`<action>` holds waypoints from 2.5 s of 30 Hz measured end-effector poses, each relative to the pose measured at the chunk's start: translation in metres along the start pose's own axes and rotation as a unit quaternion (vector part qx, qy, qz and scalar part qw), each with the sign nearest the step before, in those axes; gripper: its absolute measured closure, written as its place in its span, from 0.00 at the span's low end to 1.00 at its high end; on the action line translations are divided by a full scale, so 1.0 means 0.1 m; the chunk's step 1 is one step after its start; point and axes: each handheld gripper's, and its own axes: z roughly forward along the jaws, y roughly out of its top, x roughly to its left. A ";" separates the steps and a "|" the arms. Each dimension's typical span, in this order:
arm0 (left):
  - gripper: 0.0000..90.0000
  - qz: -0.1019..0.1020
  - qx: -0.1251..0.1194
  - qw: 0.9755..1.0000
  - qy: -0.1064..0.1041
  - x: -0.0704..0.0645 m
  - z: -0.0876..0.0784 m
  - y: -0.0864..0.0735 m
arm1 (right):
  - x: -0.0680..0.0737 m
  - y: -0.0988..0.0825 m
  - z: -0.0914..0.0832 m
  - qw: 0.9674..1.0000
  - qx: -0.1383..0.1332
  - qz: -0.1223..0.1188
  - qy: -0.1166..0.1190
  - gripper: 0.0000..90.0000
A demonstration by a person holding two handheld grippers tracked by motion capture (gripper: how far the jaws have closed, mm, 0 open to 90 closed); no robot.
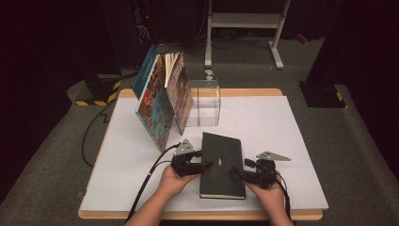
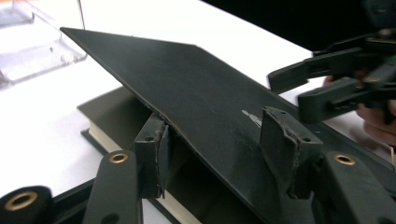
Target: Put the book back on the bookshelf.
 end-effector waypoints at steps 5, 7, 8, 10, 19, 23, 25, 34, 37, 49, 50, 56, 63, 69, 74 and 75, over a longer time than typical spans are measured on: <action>0.54 0.032 -0.021 0.999 0.002 -0.06 -0.05 0.01 | -0.06 0.03 0.07 1.000 0.007 0.009 0.017 0.24; 0.54 0.041 -0.025 0.999 0.004 -0.07 -0.06 0.01 | -0.07 0.04 0.08 1.000 0.007 0.015 0.021 0.23; 0.55 0.046 -0.028 0.999 0.005 -0.09 -0.06 0.02 | -0.07 0.04 0.08 1.000 0.008 0.019 0.024 0.21; 0.55 0.054 -0.031 0.998 0.008 -0.11 -0.08 0.03 | -0.08 0.04 0.09 0.999 0.011 0.027 0.033 0.19; 0.55 0.080 -0.044 0.996 0.020 -0.18 -0.13 0.02 | -0.05 0.09 0.18 0.996 0.031 0.045 0.065 0.05; 0.55 0.095 -0.054 0.994 0.022 -0.20 -0.15 0.01 | -0.10 0.11 0.23 0.993 0.043 0.065 0.085 0.00; 0.55 0.101 -0.060 0.993 0.023 -0.22 -0.16 0.00 | -0.12 0.12 0.24 0.992 0.042 0.072 0.094 0.00; 0.55 0.141 -0.086 0.986 0.031 -0.31 -0.22 -0.03 | -0.18 0.13 0.24 0.989 0.032 0.085 0.120 0.00; 0.55 0.153 -0.100 0.983 0.032 -0.34 -0.24 -0.06 | -0.19 0.14 0.24 0.987 0.029 0.087 0.135 0.00; 0.55 0.121 -0.088 0.988 0.028 -0.33 -0.23 -0.06 | -0.11 0.14 0.09 0.992 0.020 0.050 0.110 0.10; 0.55 0.113 -0.083 0.990 0.029 -0.32 -0.23 -0.06 | -0.09 0.14 0.05 0.994 0.013 0.042 0.103 0.12; 0.56 0.104 -0.082 0.991 0.035 -0.34 -0.25 -0.03 | 0.02 0.12 -0.16 0.997 -0.044 0.004 0.069 0.28; 0.56 0.102 -0.084 0.990 0.049 -0.34 -0.27 0.04 | 0.10 0.16 -0.28 0.995 -0.085 -0.019 0.049 0.35; 0.57 0.114 -0.089 0.988 0.061 -0.33 -0.29 0.10 | 0.17 0.19 -0.38 0.992 -0.115 -0.045 0.034 0.41; 0.58 0.132 -0.091 0.984 0.078 -0.34 -0.28 0.15 | 0.24 0.21 -0.47 0.988 -0.139 -0.072 0.014 0.46; 0.59 0.134 -0.092 0.984 0.080 -0.34 -0.28 0.16 | 0.24 0.21 -0.48 0.987 -0.141 -0.074 0.011 0.47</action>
